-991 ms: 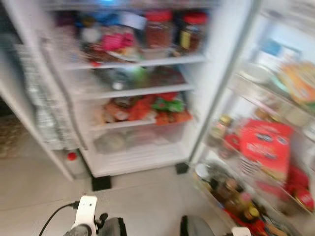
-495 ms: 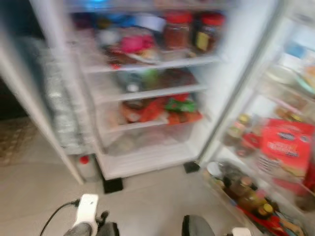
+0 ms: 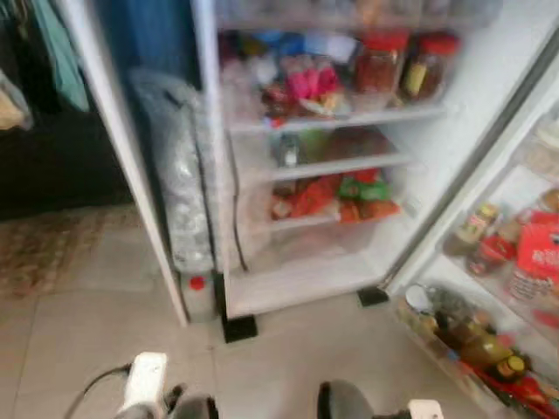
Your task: Restocking fridge
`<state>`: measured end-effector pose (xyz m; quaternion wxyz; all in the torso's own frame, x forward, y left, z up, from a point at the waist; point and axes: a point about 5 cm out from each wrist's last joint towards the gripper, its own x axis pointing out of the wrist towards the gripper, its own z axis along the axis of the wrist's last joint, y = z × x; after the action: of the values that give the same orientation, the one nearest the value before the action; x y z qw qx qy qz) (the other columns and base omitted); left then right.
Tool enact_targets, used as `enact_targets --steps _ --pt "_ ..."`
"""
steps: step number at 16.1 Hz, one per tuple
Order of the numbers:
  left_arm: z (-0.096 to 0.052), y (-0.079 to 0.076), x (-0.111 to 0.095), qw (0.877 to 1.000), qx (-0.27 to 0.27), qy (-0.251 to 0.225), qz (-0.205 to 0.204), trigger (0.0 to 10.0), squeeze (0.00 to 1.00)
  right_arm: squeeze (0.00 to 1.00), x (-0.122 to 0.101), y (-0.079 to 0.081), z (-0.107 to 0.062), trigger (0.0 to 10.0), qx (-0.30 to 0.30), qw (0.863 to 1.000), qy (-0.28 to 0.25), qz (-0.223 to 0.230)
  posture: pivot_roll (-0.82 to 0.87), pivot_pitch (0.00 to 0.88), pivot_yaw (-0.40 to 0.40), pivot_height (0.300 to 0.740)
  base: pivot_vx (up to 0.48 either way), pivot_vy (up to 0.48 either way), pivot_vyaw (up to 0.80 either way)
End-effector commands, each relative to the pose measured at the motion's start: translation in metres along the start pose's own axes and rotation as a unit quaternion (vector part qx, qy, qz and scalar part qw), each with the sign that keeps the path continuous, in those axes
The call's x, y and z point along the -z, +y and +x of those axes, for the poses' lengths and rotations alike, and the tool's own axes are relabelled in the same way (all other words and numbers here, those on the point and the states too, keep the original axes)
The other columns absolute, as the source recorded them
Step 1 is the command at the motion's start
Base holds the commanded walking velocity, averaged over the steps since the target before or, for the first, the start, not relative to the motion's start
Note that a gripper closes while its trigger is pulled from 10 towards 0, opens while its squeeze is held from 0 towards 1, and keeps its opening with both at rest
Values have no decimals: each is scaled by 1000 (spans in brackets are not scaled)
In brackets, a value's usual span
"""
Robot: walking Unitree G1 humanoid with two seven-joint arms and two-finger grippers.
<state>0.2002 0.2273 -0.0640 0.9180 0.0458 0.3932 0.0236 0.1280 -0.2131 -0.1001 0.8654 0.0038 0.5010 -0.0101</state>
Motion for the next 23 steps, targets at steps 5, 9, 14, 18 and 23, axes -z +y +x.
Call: enact_targets --steps 5,9,14,18,23 --pt "2 -7 -1 1000 7 3 -6 10000 0 0 1 9 1 10000 -16 1000 3 2 -45 77 -32 618 0 396 0" --pt "2 -7 -2 1000 8 4 -4 10000 0 0 1 9 1 10000 -15 1000 3 2 -42 79 -33 618 0 367 0" --pt "2 -7 -2 1000 11 5 -2 10000 0 0 1 9 1 10000 -16 1000 4 1 -42 79 -33 618 0 0 0" --pt "2 -8 -2 1000 12 8 -3 10000 0 0 1 9 1 10000 -18 1000 5 -2 -41 77 -33 618 0 0 0" --pt "2 -8 -2 1000 15 10 -3 10000 0 0 -1 10 2 10000 -16 1000 -1 5 -41 75 -31 658 0 0 0"
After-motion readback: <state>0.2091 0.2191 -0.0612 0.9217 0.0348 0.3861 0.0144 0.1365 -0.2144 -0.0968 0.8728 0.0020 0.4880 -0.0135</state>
